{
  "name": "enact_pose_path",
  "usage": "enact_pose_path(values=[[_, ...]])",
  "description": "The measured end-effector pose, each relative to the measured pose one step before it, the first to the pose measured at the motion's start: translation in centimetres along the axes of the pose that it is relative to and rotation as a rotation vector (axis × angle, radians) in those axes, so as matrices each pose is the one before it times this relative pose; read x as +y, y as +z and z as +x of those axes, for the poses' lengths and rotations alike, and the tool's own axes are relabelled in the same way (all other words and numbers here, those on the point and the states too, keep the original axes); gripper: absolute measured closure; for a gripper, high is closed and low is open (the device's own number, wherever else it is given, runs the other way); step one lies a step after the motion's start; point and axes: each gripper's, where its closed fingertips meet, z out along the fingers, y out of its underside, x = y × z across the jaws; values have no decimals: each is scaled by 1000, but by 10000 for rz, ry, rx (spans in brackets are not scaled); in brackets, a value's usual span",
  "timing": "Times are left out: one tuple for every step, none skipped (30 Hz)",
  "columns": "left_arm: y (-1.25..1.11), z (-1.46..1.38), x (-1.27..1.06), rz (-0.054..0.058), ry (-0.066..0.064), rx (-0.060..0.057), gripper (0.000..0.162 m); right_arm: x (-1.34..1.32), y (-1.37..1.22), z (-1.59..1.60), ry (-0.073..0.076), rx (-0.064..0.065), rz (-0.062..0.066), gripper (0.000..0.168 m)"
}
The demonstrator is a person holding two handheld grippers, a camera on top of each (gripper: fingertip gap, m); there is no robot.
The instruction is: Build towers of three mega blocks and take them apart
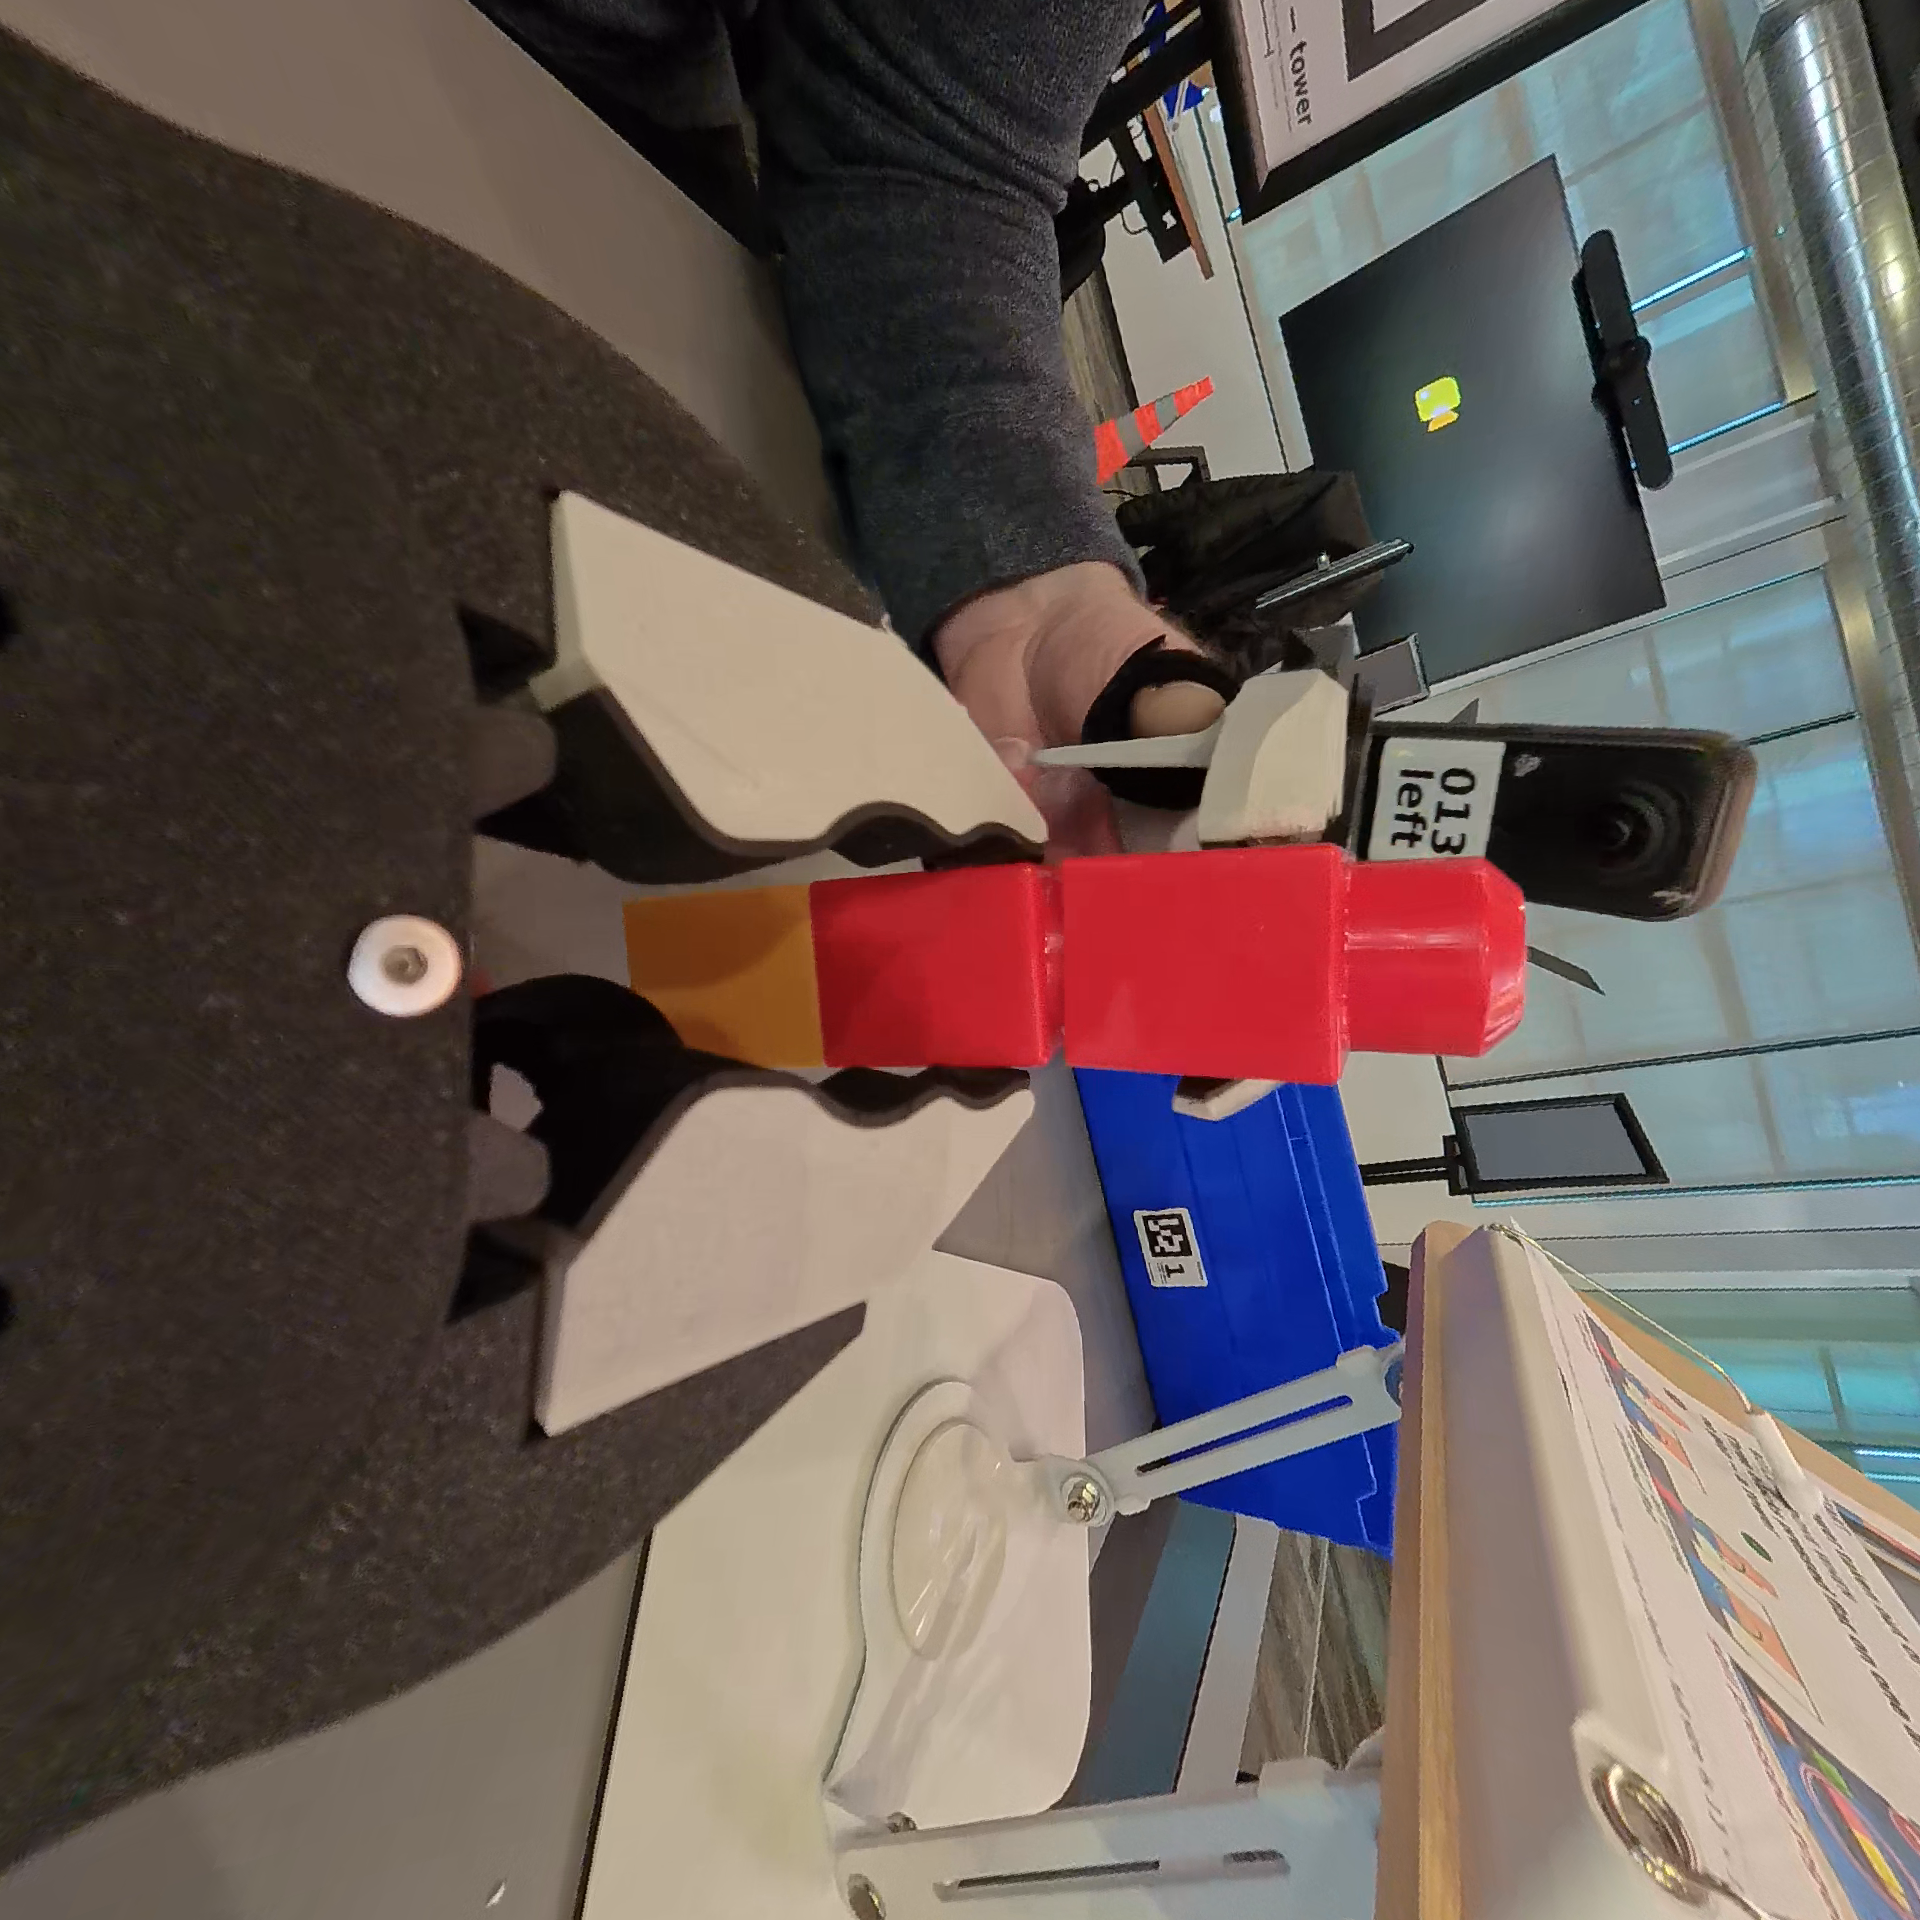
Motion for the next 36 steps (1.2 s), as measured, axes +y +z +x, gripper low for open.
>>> enact_pose_path(values=[[39,-19,-50,172,-71,36,123,-55,-45,9,22,-3,43,132],[30,-10,-46,150,-3,17,124,-45,-41,18,28,-8,39,132],[17,6,-65,149,1,26,124,-71,-37,-4,23,-12,54,132],[28,-24,-62,126,-41,13,124,-54,-37,22,28,-5,45,132],[24,-21,-60,137,-9,-3,124,-70,-34,12,47,-19,53,132],[60,22,-101,177,-17,22,124,-89,-53,8,42,-27,73,132],[55,37,-88,174,-67,50,124,-77,-49,-9,29,-26,61,132],[16,11,-74,150,-83,51,124,-74,-35,1,26,-14,53,132],[1,-21,-52,130,-60,22,124,-63,-31,7,28,-5,45,132],[19,40,-71,159,-24,29,124,-66,-17,-22,30,-31,47,132],[40,60,-70,162,48,-6,124,-75,-38,-32,24,-33,54,132],[57,81,-87,153,143,-48,124,-96,-54,-14,30,-24,73,132],[64,92,-66,120,157,-31,124,-129,-77,-20,59,-47,93,132],[59,15,11,39,67,-25,124,-98,-72,31,51,-15,70,132],[49,-3,25,44,23,-1,124,-46,-50,11,28,-10,27,132],[28,49,17,42,-18,80,124,-34,-28,-21,-3,-13,23,132],[-16,0,64,-50,8,61,124,21,-12,-18,-20,1,-17,132],[-15,-6,31,-59,0,31,125,27,17,1,-8,3,-16,132],[-1,-60,78,-92,-68,1,125,30,9,31,3,16,-23,132],[10,-133,201,-200,-163,-25,125,56,-10,75,7,40,-39,132],[-13,-5,127,-182,-186,74,125,25,-1,6,-22,14,-20,132],[-55,54,131,-231,-100,99,125,37,44,-49,-56,3,-35,132],[-66,-49,112,-221,48,-16,125,90,44,-10,-34,20,-57,132],[-46,-2,105,-250,40,-39,125,49,31,-5,-18,3,-36,132],[-25,35,72,-226,26,0,124,22,14,-34,-27,-6,-22,132],[-28,-11,66,-169,55,-31,125,37,35,-7,-20,7,-26,133],[13,-44,79,-67,19,-49,125,33,3,25,6,14,-11,132],[29,-22,71,15,-97,24,125,9,-17,21,12,2,-5,133],[-23,-29,97,33,-163,90,125,28,-1,4,-13,10,-24,133],[-61,-61,70,21,-78,48,125,56,37,21,-16,26,-41,133],[-45,-10,41,7,6,2,124,38,28,-10,-2,-2,-32,133],[-12,49,41,-63,28,-9,124,25,0,-38,-10,-21,-22,133],[9,26,6,-77,69,-46,125,10,14,-25,-21,0,-6,133],[48,8,-16,-50,93,-74,124,-9,-4,1,-15,9,2,133],[24,24,2,-39,37,-33,125,-1,-11,-3,-20,10,-2,133],[3,-11,12,-37,12,-37,125,28,13,2,-9,11,-17,133]])
